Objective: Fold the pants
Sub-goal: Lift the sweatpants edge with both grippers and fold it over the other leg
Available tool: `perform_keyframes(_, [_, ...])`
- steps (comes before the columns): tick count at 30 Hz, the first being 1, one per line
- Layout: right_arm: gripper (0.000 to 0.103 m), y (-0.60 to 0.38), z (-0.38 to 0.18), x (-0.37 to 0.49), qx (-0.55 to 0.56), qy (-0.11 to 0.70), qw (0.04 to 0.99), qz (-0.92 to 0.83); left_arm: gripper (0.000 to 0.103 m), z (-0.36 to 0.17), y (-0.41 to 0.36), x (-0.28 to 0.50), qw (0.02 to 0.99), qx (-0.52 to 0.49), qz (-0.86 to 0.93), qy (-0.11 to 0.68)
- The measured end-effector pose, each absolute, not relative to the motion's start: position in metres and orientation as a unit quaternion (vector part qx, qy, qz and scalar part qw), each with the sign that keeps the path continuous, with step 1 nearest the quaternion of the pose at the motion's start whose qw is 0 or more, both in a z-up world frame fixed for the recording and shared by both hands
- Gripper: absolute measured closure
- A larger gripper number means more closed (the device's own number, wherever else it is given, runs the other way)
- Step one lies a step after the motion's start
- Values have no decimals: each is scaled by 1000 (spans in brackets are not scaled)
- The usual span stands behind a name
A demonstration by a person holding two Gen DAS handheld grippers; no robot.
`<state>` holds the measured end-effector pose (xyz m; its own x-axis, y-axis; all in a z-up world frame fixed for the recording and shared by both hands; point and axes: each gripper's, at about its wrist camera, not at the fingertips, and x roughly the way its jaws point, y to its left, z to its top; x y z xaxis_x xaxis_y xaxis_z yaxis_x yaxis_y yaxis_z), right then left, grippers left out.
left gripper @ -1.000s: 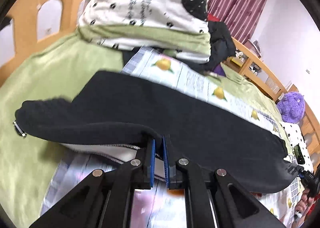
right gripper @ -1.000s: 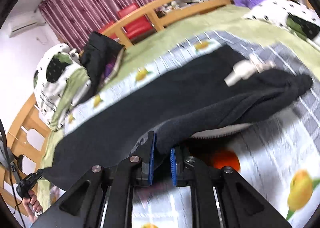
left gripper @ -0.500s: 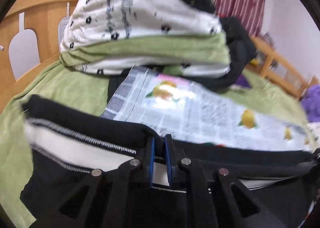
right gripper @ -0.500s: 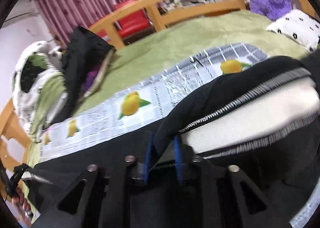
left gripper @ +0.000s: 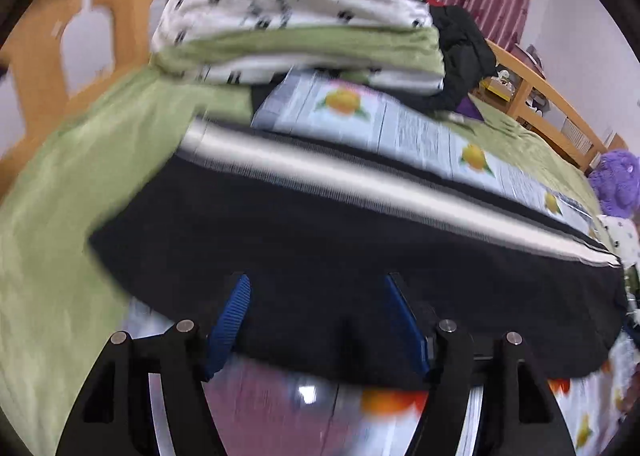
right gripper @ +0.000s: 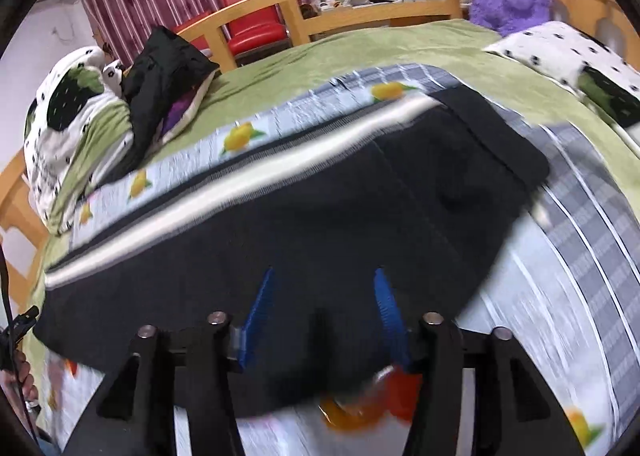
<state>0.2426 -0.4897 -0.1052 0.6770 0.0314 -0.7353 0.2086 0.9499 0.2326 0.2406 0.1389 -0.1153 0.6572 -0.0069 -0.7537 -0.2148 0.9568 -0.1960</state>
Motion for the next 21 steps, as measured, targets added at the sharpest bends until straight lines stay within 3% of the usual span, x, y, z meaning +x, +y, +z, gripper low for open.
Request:
perform_keyframes(8, [46, -521, -156, 204, 227, 430, 871, -67, 36, -161, 161, 209, 875, -208, 44, 434])
perform_keyframes(16, [43, -552, -166, 268, 309, 409, 856, -62, 39, -165, 177, 254, 871, -259, 67, 413])
perform_keyframes(17, [51, -554, -167, 277, 311, 408, 856, -63, 47, -165, 177, 257, 871, -261, 74, 410])
perform_keyframes(18, [66, -555, -169, 287, 314, 409, 854, -70, 53, -165, 176, 260, 872, -260, 82, 406])
perform_keyframes(19, [75, -559, -172, 294, 323, 405, 851, -86, 67, -166, 176, 262, 874, -258, 90, 403])
perform_keyframes(20, [77, -561, -175, 298, 338, 399, 848, -84, 77, -167, 177, 264, 874, -259, 93, 401])
perform_keyframes(21, [81, -563, -176, 300, 352, 392, 846, -83, 81, -168, 177, 266, 874, -258, 92, 401])
